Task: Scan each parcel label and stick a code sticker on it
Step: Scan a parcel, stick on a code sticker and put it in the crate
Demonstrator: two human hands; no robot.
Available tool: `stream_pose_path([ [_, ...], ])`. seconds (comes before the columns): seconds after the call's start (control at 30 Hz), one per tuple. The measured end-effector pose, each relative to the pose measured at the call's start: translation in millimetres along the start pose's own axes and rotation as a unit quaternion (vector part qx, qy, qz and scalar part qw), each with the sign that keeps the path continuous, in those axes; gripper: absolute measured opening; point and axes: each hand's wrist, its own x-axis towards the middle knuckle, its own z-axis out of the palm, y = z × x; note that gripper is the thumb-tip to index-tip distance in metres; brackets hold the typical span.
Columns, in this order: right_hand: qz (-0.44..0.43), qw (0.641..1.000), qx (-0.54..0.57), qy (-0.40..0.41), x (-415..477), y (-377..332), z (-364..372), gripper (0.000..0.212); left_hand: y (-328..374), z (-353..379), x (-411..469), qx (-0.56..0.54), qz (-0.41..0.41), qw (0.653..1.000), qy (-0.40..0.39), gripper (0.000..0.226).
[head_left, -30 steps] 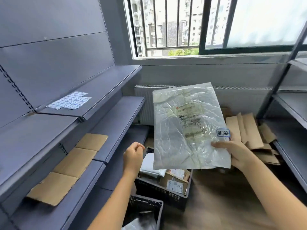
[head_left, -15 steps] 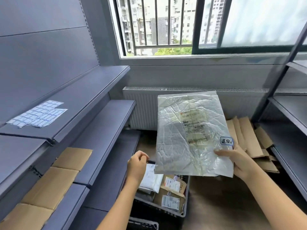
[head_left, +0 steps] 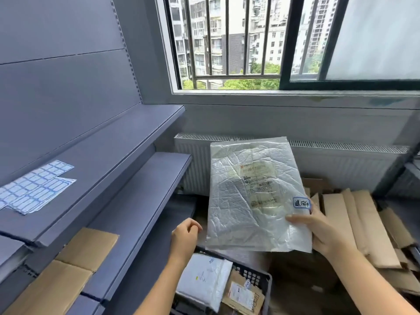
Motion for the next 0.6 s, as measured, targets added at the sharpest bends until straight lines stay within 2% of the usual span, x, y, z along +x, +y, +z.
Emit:
stream_pose_path([
  [0.13, 0.029, 0.998, -0.033, -0.052, 58, -5, -9, 0.095, 0, 15, 23, -0.004, -0.045, 0.998, 0.049, 0.033],
  [0.3, 0.07, 0.985, -0.075, -0.139, 130, -25, -17, 0.099, 14, 47, 34, -0.021, -0.109, 0.985, 0.13, 0.031],
  [0.43, 0.092, 0.97, -0.085, -0.208, 170, -37, -14, 0.076, 20, 69, 28, -0.028, -0.16, 0.973, 0.165, 0.032],
  [0.6, 0.139, 0.941, -0.104, -0.292, 197, -36, 3, 0.075, 13, 80, -10, -0.069, -0.244, 0.936, 0.243, 0.033],
])
